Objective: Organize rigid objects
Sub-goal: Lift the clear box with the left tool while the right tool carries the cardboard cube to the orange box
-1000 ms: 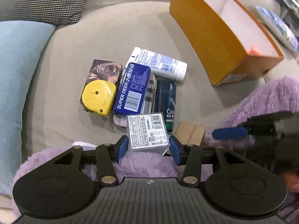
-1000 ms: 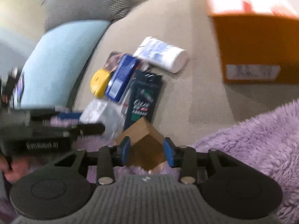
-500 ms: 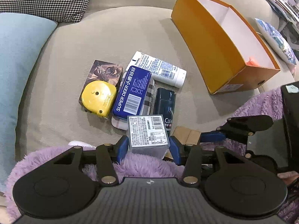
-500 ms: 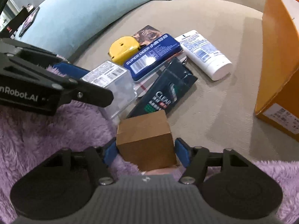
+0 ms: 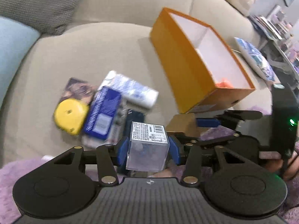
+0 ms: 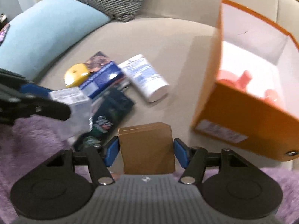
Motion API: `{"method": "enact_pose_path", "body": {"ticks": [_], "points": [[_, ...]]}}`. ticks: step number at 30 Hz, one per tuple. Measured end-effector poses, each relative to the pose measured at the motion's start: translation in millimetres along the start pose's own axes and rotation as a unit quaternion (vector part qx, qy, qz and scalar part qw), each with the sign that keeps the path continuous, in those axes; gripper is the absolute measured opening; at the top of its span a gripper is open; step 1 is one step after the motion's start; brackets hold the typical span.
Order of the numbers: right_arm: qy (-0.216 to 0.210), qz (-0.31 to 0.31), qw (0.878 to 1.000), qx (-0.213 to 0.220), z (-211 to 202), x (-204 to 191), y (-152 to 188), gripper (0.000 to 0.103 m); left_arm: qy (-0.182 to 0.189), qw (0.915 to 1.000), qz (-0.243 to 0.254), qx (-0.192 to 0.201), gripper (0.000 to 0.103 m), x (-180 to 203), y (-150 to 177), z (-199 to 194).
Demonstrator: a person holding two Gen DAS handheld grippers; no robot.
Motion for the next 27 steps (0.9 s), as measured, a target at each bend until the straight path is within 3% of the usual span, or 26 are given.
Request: {"method": "enact_pose_path", "body": {"ticks": [6, 14, 27], "points": [[-0.005, 0.015, 1.000, -0.006, 5, 18, 0, 0.064, 0.010, 0.9994, 0.007, -0.032, 0.053, 7, -12, 30], [-0.010, 0.027, 0.999, -0.020, 12, 22, 2, 0.065, -0.016, 0.9965, -0.010, -0.081, 0.052, 5, -20, 59], [-0.042, 0.054, 0.997, -0.026, 5, 38, 11, 0.072, -0.043, 0.9839, 0.014, -0.173, 0.056, 12, -16, 89]]}}
Point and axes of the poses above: each gripper's, at about its wrist camera, not at the fingertips, and z roughly the way its jaws point, x to its right, y to its underside, the point moved 1 cm from there along z, roughly the way its jaws point, and after that the axes turned 14 degrees about -x, right-handed, at the moved point
